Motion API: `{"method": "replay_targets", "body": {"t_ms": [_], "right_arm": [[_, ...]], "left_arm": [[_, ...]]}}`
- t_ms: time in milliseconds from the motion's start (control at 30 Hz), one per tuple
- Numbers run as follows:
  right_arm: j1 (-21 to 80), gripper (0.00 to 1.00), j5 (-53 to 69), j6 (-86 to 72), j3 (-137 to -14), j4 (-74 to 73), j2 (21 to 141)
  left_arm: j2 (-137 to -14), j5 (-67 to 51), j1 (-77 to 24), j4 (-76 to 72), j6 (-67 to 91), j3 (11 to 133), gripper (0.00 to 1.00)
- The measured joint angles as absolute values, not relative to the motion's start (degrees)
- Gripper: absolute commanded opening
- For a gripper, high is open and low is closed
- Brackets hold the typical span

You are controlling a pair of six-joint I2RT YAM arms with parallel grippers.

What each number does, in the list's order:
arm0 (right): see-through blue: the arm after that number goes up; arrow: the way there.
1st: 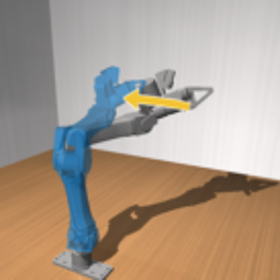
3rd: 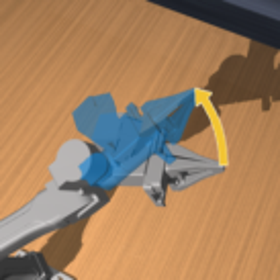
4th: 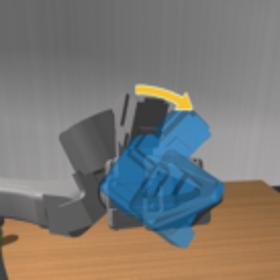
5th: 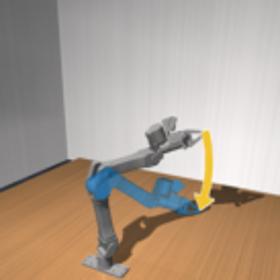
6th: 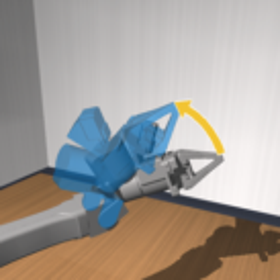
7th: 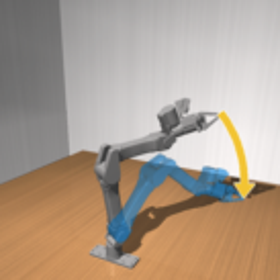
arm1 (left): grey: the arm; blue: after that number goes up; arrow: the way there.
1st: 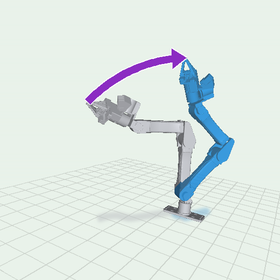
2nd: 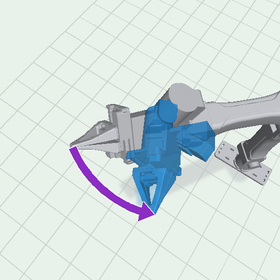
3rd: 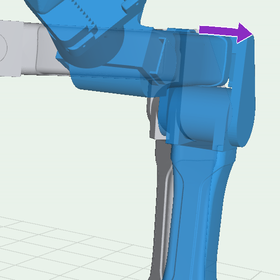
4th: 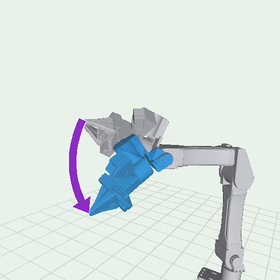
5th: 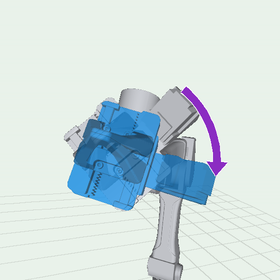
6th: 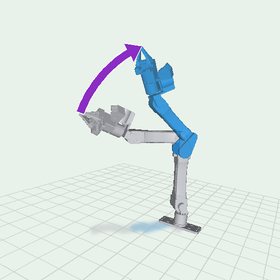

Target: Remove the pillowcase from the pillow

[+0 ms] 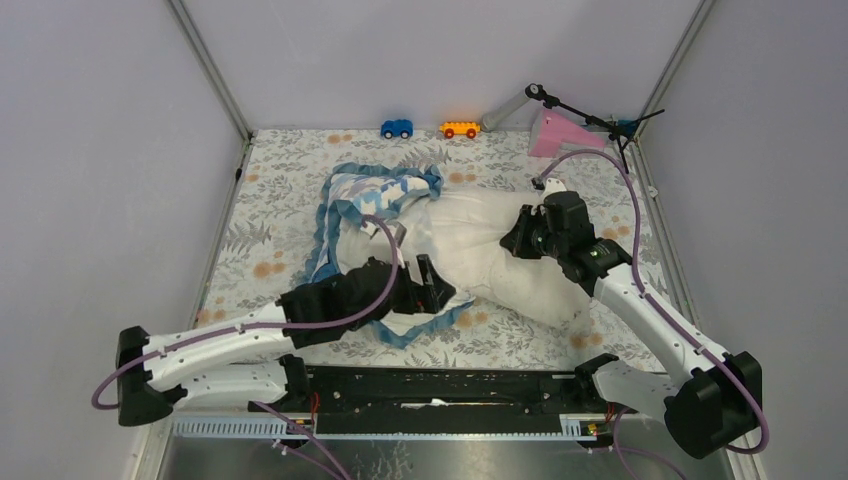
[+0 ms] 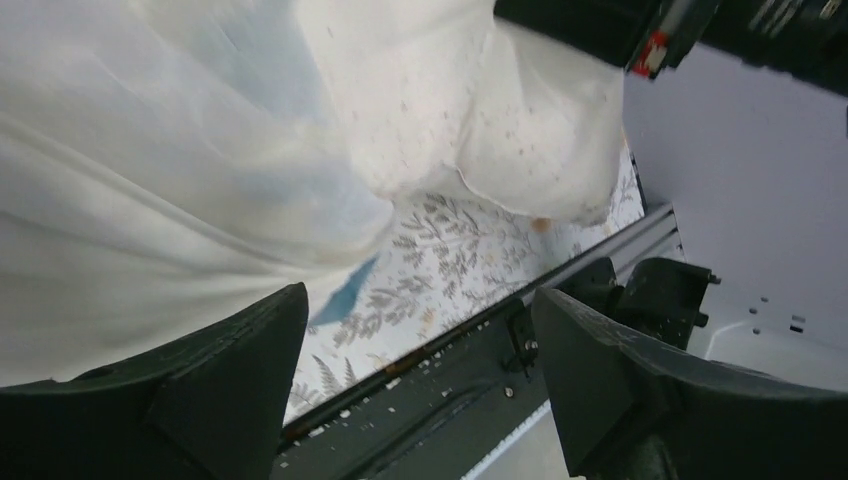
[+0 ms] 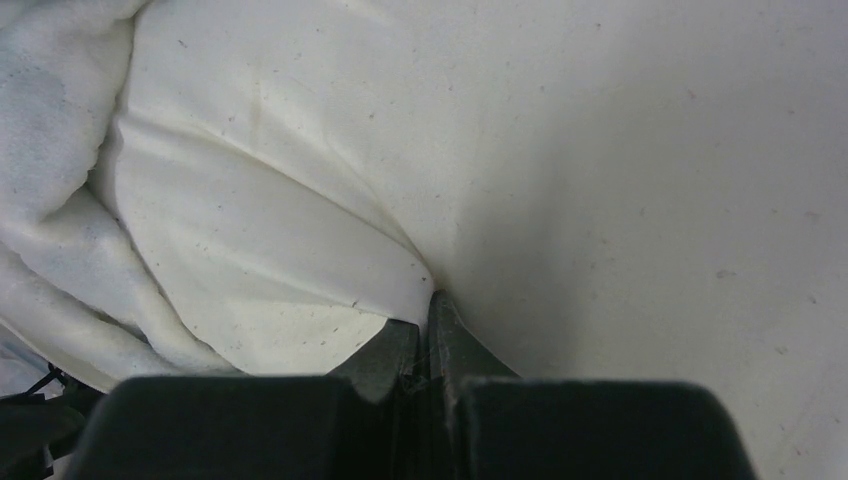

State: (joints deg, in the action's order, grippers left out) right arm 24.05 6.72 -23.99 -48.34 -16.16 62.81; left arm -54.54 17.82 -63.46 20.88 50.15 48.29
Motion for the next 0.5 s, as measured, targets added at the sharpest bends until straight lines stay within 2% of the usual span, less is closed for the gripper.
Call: {"method": "replay_targets", "body": {"t_ms": [167, 267, 500], "right_arm": [[24.0, 0.00, 6.7, -23.9, -48.4, -16.2, 62.8], [24.0, 0.00, 6.7, -23.9, -48.5, -16.2, 62.8], [24.0, 0.00, 6.7, -23.8, -48.8, -16.6, 62.8]], "left_arm": [[-58.3, 22.4, -69.7, 17.2, 57.5, 45.6, 0.92], [-62.8, 23.5, -69.7, 13.4, 60.4, 44.2, 0.96], [-69.0, 25.6, -67.6, 8.1, 66.8, 42.0, 0.96]]}}
